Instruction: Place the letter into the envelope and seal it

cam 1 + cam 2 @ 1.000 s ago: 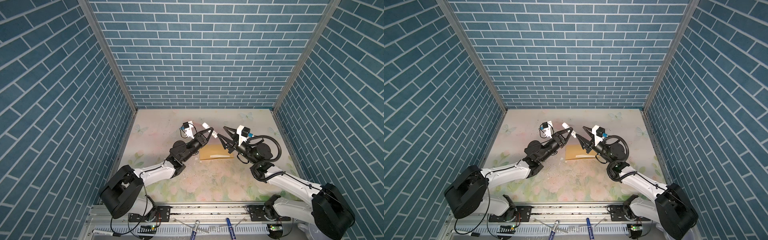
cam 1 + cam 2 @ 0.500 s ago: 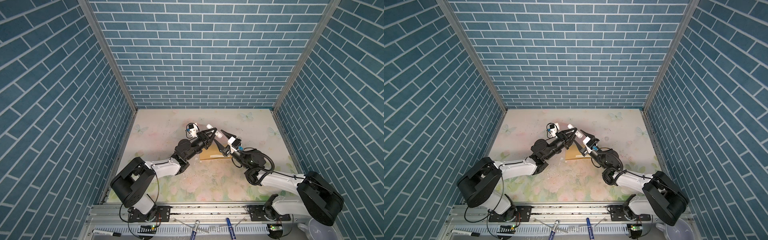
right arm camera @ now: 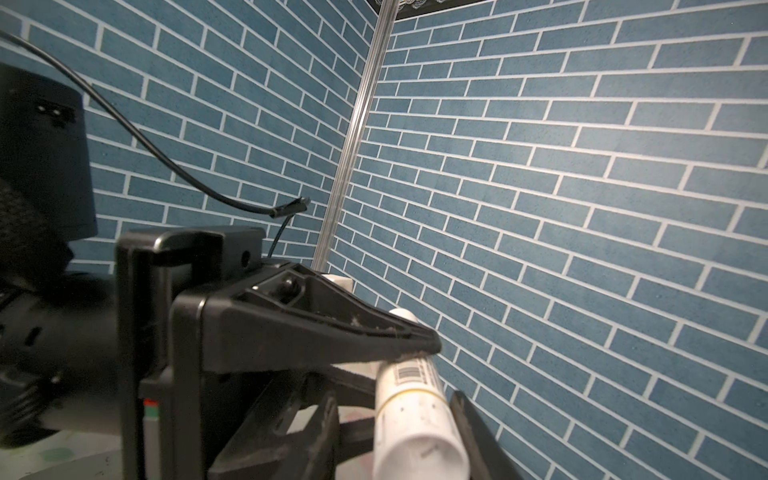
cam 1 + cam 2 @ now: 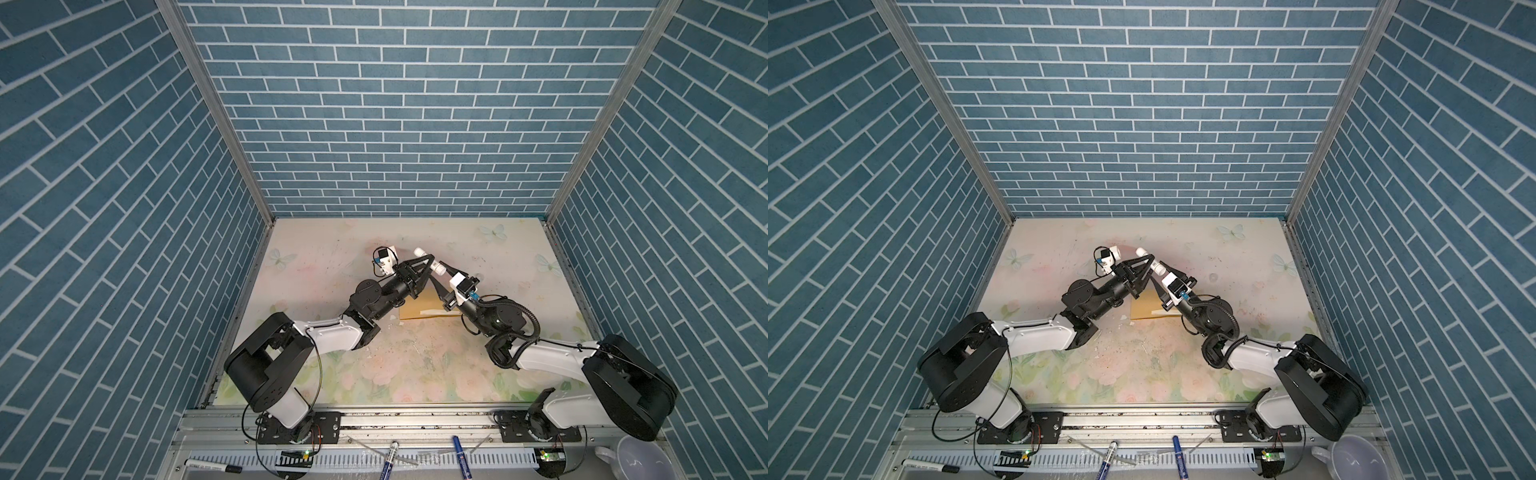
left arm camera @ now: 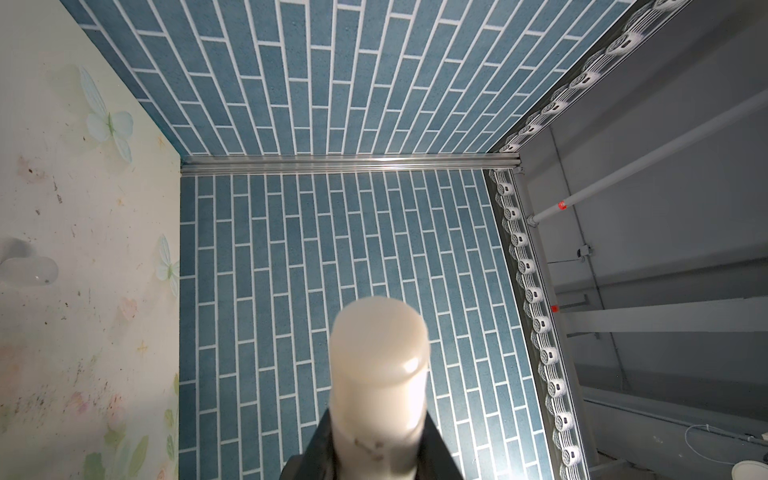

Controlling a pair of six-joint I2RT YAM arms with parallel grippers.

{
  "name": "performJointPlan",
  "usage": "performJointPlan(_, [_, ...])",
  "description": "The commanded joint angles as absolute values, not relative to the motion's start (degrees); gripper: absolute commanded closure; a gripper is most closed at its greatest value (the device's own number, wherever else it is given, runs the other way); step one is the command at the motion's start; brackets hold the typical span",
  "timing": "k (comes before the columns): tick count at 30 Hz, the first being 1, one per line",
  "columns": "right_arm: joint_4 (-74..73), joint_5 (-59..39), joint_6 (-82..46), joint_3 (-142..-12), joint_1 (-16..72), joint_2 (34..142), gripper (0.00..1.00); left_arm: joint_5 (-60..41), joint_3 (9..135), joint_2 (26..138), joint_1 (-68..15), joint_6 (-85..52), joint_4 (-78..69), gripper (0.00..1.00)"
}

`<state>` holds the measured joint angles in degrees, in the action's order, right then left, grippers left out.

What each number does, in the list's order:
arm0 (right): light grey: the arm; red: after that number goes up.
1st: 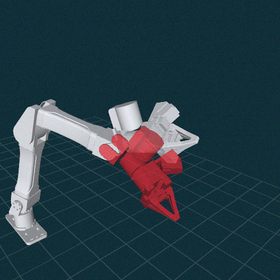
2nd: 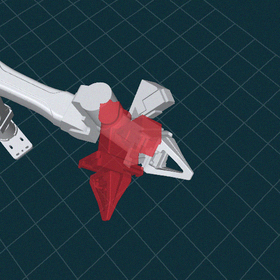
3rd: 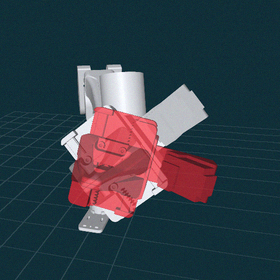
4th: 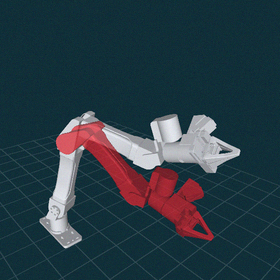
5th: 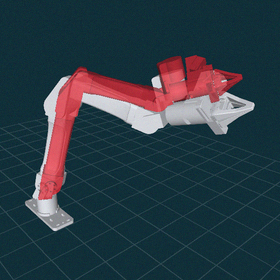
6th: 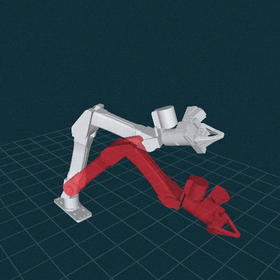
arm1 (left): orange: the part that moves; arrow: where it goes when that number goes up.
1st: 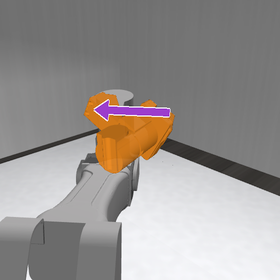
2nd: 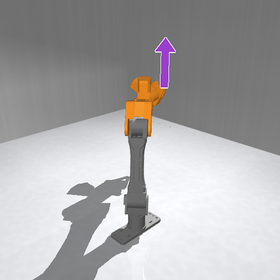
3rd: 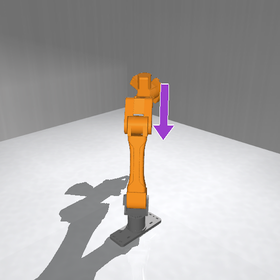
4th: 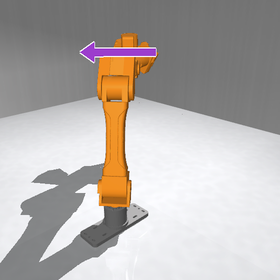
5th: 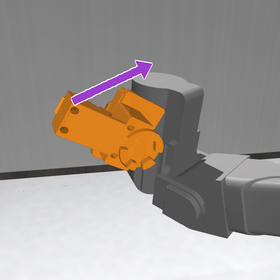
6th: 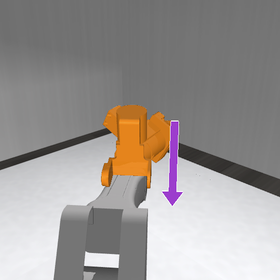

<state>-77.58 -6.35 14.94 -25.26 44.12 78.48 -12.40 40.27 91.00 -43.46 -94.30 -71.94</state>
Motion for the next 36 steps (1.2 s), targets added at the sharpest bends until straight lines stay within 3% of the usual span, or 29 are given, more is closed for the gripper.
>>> performJointPlan(1, [-80.2,-5.7,17.3,-28.3,44.4,78.7,0.58,-13.7,41.7,91.5,-43.8,-94.4,-75.5,1.0])
performJointPlan(8, [-80.1,-5.4,17.6,-29.4,44.5,79.7,0.65,-13.9,41.9,91.8,-43.9,-94.4,-75.5,1.0])
performJointPlan(18, [-80.2,-3.6,18.0,-29.7,44.7,80.1,0.9,-14.2,42.3,92.7,-44.2,-94.3,-76.5,0.97])
performJointPlan(22, [-80.1,-2.5,18.1,-28.9,44.7,79.3,1.0,-14.4,42.3,92.7,-44.2,-91.7,-76.2,0.73])
performJointPlan(29, [-72.3,1.1,17.9,-26.6,44.7,74.0,1.0,-13.8,41.0,84.5,-42.9,-73.5,-59.5,0.27])
performJointPlan(33, [-64.7,2.5,15.9,-25.6,44.5,69.0,1.0,-10.2,42.1,74.5,-42.7,-54.9,-39.3,0.12])
performJointPlan(36, [-53.6,3.2,14.6,-26.6,44.3,63.8,1.0,-6.0,44.3,67.8,-43.2,-39.4,-25.2,0.05])
